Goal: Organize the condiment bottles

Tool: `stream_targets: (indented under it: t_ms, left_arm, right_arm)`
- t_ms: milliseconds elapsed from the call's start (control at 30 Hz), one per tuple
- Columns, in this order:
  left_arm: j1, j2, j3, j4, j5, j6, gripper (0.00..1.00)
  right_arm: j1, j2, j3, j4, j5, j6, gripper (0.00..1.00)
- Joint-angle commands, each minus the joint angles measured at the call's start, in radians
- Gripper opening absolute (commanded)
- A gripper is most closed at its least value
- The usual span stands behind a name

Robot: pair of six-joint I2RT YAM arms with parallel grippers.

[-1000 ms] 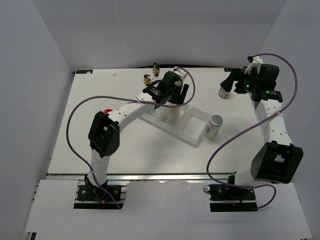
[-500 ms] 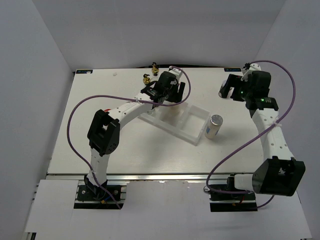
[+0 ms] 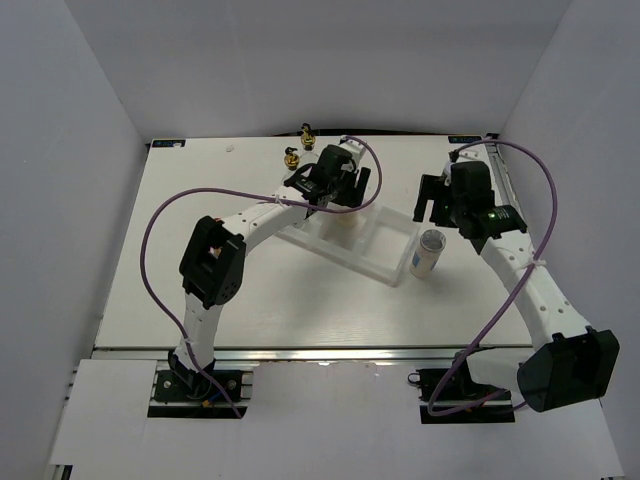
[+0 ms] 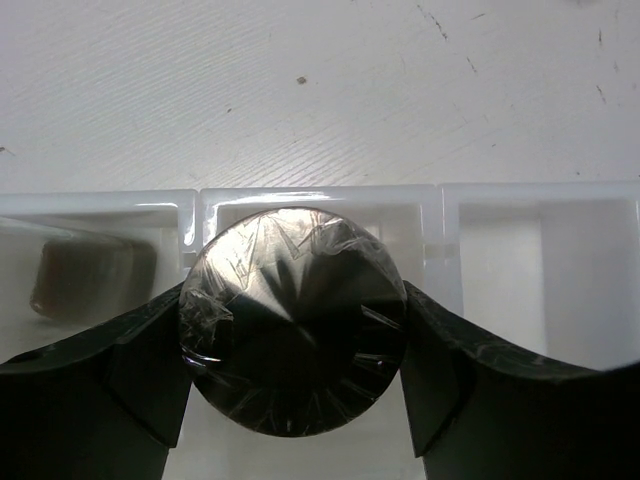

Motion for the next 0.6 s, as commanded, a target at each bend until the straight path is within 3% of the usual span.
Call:
stream_targets:
  t_ms: [0,33,100,467,567]
  left_arm:
    - [0.009,-0.052,-0.002,0.029,-0.017,0.024,0.81]
    - [0.009,-0.056,-0.001,0.026,-0.018,0.024,0.91]
    - [0.009,-0.062,-0.001,0.019,-0.021,0.024,0.98]
    - [0.009,-0.135,0.009,-0.001,0.032,0.028,0.98]
    - [0.007,-0.183,-0.005,-0.003,0.067,0.027,0.98]
  right_arm:
    - [0.009,-0.015,-0.028,-0.048,0.011,0.023,0.89]
    - [0.009,-0.021,-0.032,-0.054,-0.004,0.021,0.89]
    - [0.014,-0.029,-0.052,-0.058,-0.038,0.018,0.89]
    - [0.017,0.02,-0.097,-0.081,-0.006,0.023,0.89]
    - [0.017,0.046,-0.095,-0.071,0.02,0.032,0.83]
